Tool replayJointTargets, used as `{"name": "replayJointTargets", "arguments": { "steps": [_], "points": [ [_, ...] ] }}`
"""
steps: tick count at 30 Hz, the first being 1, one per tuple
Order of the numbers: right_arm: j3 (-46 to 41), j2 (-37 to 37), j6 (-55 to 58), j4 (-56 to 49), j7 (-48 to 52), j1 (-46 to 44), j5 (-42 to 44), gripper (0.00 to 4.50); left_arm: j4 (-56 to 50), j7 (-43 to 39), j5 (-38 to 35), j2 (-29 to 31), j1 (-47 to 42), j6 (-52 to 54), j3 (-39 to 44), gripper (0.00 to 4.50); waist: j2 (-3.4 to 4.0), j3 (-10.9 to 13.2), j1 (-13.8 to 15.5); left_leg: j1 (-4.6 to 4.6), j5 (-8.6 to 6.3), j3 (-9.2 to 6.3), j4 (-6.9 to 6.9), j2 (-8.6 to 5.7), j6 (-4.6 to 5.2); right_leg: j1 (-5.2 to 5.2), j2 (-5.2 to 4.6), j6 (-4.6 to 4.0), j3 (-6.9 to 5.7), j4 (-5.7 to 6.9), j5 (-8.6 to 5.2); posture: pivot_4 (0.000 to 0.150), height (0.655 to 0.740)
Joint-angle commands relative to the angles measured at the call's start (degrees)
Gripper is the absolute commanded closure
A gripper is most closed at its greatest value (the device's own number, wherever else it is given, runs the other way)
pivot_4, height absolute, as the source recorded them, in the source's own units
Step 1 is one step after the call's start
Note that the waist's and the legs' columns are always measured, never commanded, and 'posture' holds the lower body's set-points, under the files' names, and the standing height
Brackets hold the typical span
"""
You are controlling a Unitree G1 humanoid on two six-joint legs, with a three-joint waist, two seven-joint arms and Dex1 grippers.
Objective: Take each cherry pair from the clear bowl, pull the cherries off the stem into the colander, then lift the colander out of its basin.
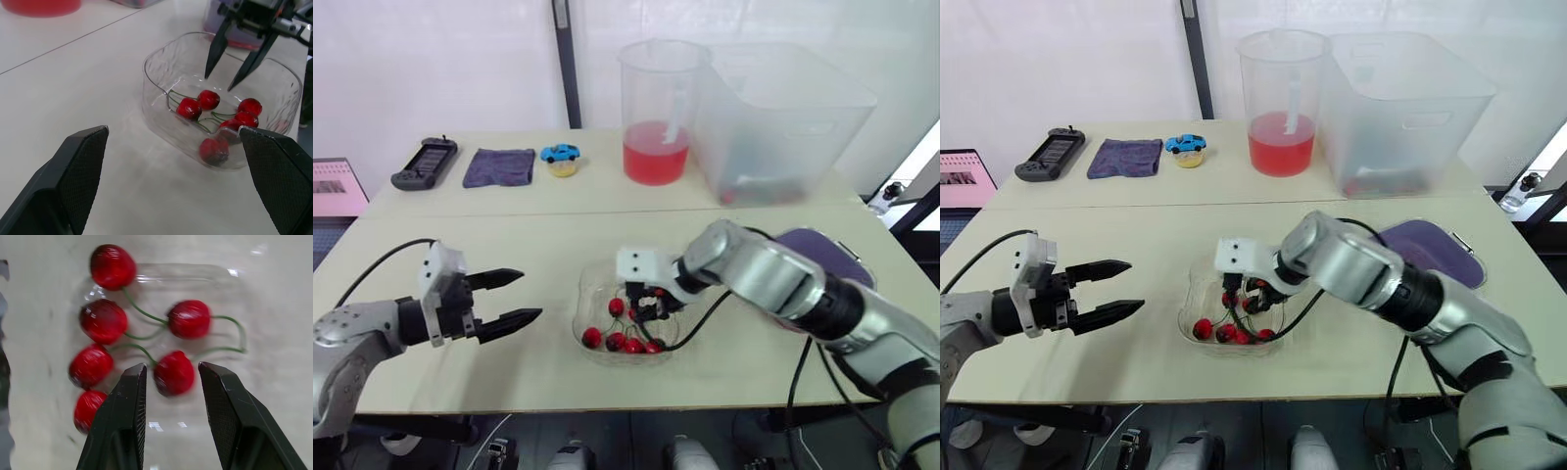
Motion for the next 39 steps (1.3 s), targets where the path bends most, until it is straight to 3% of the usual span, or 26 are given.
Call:
{"name": "replayJointTargets", "arguments": {
  "steps": [1, 20, 24, 38, 39],
  "points": [
    [0.5, 1.2, 0.9, 0.1, -1.3, -0.7, -1.5, 2.77, -1.2, 0.4, -0.8, 0.8, -0.4, 0.4, 0.2, 0.0, 0.0, 0.0, 0.0, 0.0, 0.0, 0.0, 0.0, 0.0, 0.0, 0.0, -0.01, 0.0, 0.0, 0.0, 0.0, 0.15, 0.7337],
    [0.1, 2.2, 4.3, 0.8, -0.4, -3.3, -2.1, 2.77, -2.8, 2.4, -3.5, 0.3, 0.0, 3.0, -0.6, 0.0, 0.0, 0.0, 0.0, 0.0, 0.01, -0.01, 0.0, -0.01, -0.02, 0.01, -0.02, 0.0, 0.0, -0.01, 0.0, 0.15, 0.7337],
    [1.9, 1.1, 6.0, -0.5, -0.8, -3.5, -2.3, 1.53, -2.9, 2.2, -3.6, 0.6, 0.5, 3.5, -1.1, 0.0, 0.0, 0.0, 0.1, 0.0, 0.01, -0.01, 0.0, -0.01, -0.02, 0.02, -0.03, 0.0, 0.0, -0.02, 0.0, 0.15, 0.7337],
    [7.2, 2.2, 3.7, 4.7, -3.6, -2.7, -5.7, 1.53, -3.3, 3.0, -3.5, 0.1, 0.9, 3.1, -1.1, 0.0, 0.0, 0.0, 0.0, 0.0, 0.01, -0.01, -0.01, -0.02, -0.02, 0.01, -0.02, -0.01, 0.0, -0.02, 0.0, 0.15, 0.7337],
    [7.4, 2.2, 3.3, 4.8, -3.3, -2.6, -5.8, 1.79, -3.4, 3.0, -3.5, 0.1, 1.0, 3.0, -1.1, 0.0, 0.0, 0.0, 0.0, 0.0, 0.01, -0.01, -0.01, -0.02, -0.02, 0.02, -0.02, 0.0, 0.0, -0.02, 0.0, 0.15, 0.7337]
  ]
}}
